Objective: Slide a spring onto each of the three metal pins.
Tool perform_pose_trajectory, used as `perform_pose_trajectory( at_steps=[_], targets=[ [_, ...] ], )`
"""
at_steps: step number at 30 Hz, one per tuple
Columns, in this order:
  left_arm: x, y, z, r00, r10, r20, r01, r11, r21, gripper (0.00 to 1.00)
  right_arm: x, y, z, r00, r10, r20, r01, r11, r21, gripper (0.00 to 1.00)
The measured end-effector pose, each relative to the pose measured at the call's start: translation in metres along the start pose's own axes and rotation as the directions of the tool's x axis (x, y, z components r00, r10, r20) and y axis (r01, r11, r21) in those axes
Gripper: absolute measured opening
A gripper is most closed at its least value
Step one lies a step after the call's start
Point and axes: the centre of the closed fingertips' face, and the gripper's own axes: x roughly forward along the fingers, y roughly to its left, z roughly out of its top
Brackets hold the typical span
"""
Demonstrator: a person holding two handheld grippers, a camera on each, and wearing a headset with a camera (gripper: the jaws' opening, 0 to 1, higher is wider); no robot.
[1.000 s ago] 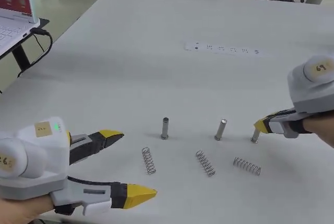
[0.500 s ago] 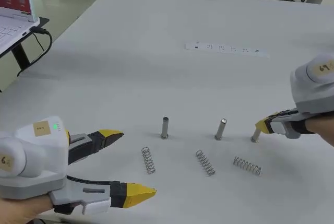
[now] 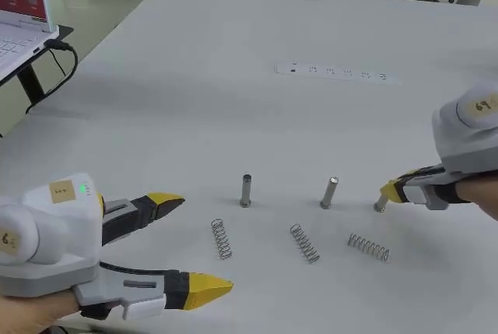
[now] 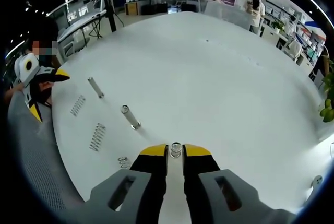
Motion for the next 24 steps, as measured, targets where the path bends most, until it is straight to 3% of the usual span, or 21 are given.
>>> perform_pose_trajectory(
  at_steps=[15,24],
  targets=[
    [0.001,-0.001,0.000,1.0000,-0.005,-0.005,0.005,1.000,0.004,0.77,-0.006,0.001,-0.016,0.9999,0.005,-0.016,-0.005,1.000,0.009,0.11],
    [0.001,-0.001,-0.001,1.0000,-0.004,-0.001,0.004,1.000,0.002,0.77,-0.015,0.016,-0.017,0.9994,0.027,-0.023,-0.028,0.999,-0.036,0.11]
  ],
)
